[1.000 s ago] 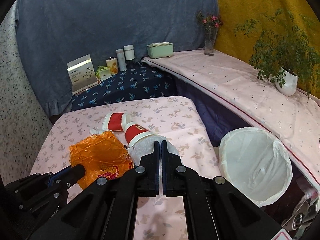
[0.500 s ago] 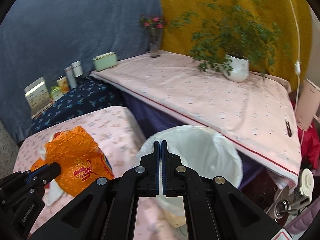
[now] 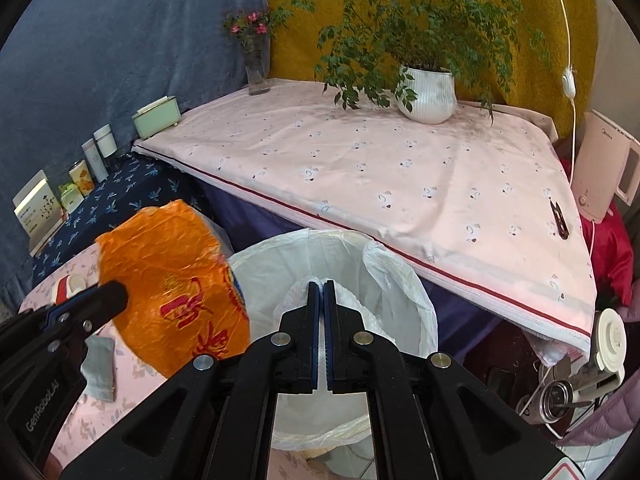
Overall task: Collect trash
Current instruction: 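Carry the orange bag with the left gripper over the white bin and release, then move both grippers back over the grey pouch and white sock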
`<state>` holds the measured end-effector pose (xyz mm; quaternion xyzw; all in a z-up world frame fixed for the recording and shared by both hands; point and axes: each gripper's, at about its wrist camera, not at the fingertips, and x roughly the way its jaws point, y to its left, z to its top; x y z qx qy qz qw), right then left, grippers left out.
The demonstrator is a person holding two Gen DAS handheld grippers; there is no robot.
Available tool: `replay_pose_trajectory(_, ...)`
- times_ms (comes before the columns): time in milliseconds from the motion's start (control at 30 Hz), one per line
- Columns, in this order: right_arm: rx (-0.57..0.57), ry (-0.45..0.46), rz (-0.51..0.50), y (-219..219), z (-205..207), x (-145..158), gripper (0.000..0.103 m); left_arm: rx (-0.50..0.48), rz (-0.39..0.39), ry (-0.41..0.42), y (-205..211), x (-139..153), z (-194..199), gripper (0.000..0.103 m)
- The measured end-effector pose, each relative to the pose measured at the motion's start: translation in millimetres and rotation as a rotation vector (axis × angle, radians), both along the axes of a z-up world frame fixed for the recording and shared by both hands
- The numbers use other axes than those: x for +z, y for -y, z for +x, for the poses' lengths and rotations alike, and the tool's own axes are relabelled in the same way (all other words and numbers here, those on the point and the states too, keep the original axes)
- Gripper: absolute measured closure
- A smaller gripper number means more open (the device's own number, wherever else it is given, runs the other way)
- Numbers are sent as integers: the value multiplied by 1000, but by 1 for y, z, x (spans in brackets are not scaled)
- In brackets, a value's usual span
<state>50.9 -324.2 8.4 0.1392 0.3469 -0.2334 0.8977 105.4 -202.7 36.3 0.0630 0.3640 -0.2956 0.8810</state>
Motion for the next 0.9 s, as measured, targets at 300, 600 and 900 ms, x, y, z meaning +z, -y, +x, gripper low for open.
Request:
replay_pose_trajectory(300, -31, 20, 3, 2, -7, 1, 60, 68, 14, 39, -5, -1, 3, 36)
replay_pose_trajectory(600, -11, 33, -7, -16, -11, 9, 46, 104, 22, 21, -27, -7, 1, 34)
replay_pose_trajectory(900, 40, 31, -14, -47, -11, 13, 40, 180, 14, 23, -66, -8, -4, 27)
